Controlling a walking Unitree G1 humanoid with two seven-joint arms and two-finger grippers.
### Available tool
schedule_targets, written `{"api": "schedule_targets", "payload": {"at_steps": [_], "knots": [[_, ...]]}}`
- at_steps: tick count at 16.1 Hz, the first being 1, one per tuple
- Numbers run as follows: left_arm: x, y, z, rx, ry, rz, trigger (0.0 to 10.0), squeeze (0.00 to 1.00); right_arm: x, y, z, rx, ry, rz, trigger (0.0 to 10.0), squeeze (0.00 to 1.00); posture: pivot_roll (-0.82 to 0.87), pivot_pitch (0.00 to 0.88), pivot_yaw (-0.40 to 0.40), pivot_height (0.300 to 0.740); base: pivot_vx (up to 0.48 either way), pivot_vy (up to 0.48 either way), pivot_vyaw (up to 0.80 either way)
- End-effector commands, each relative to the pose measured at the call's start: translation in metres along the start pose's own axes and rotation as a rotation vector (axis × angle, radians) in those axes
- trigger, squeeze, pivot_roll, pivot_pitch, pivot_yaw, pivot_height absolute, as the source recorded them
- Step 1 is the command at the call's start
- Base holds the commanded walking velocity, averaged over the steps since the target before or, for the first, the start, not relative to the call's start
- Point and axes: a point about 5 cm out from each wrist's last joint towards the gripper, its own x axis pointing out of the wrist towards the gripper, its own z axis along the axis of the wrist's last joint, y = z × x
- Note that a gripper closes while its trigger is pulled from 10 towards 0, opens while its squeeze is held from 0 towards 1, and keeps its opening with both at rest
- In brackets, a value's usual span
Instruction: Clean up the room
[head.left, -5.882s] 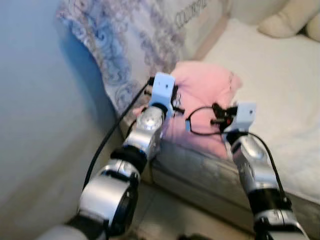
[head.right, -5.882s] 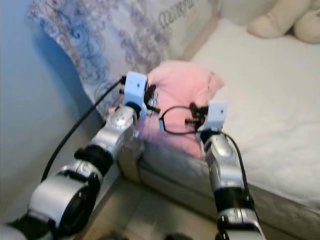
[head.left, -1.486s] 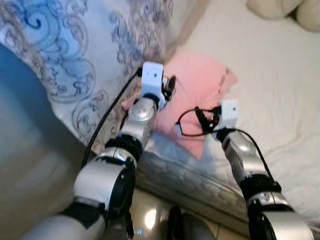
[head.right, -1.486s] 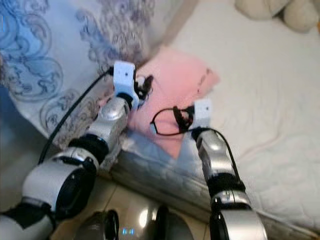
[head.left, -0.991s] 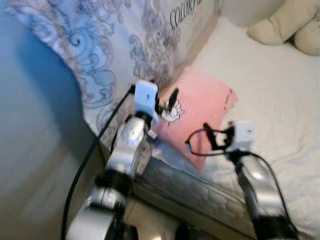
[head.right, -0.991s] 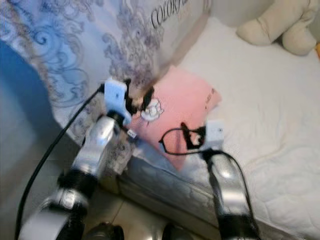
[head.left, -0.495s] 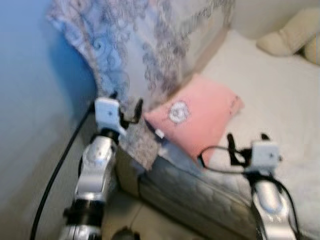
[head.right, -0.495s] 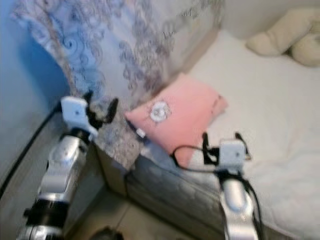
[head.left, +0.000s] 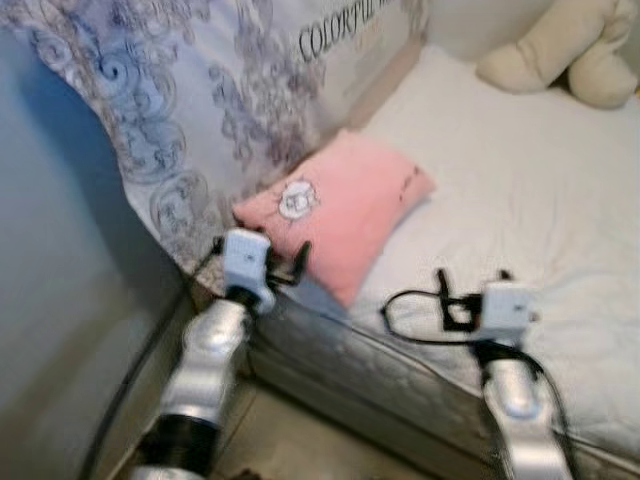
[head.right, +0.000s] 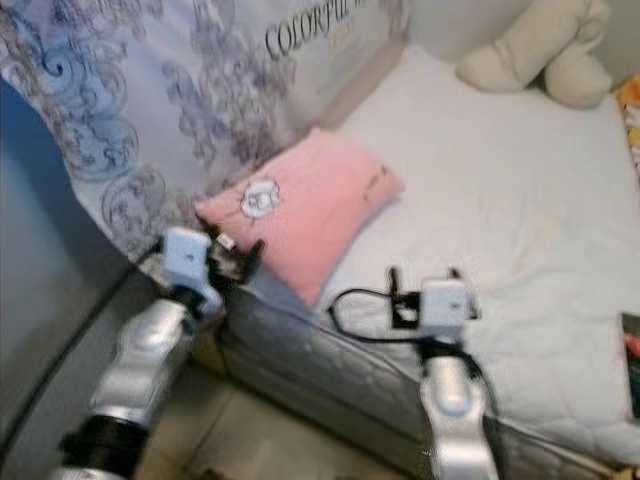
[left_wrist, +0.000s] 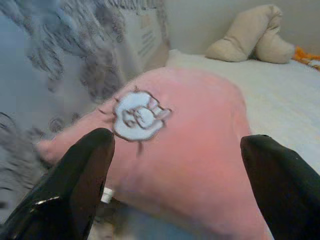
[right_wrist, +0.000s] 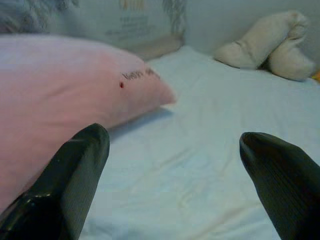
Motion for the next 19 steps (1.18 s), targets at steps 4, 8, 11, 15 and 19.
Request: {"api": "schedule_targets", "payload": {"at_steps": [4,8,11,15,19], "knots": [[0.011,-0.007,0.005,-0.037,-0.023,-0.038,10.0,0.0,0.009,-0.005,0.003,-0.001,-0.02,-0.011,10.0,0.0,-0.02,0.0,0.01,0.74,0.0,-0.24,0.0],[0.009,0.006,-0.005,-0.083,0.006,0.036,10.0,0.0,0.001,-0.016,-0.008,0.057,0.028,-0.019,10.0,0.0,-0.02,0.0,0.01,0.74,0.0,-0.48,0.0],[-0.005,-0.003,0.003,-0.058,-0.049,-0.034,10.0,0.0,-0.018,-0.023,-0.008,0.09,0.0,-0.008,10.0,0.0,-0.03,0.0,0.019,0.74,0.0,-0.472,0.0],[0.005,-0.002,0.0,-0.038,-0.034,-0.048,10.0,0.0,-0.013,0.002,-0.007,0.084,-0.003,0.078,10.0,0.0,-0.04,0.0,0.023,0.74,0.0,-0.469,0.0],[0.015,-0.004,-0.002,-0.031,0.011,-0.066,10.0,0.0,0.004,0.013,0.009,0.082,-0.048,0.107,10.0,0.0,-0.08,0.0,0.044,0.74,0.0,-0.302,0.0]]}}
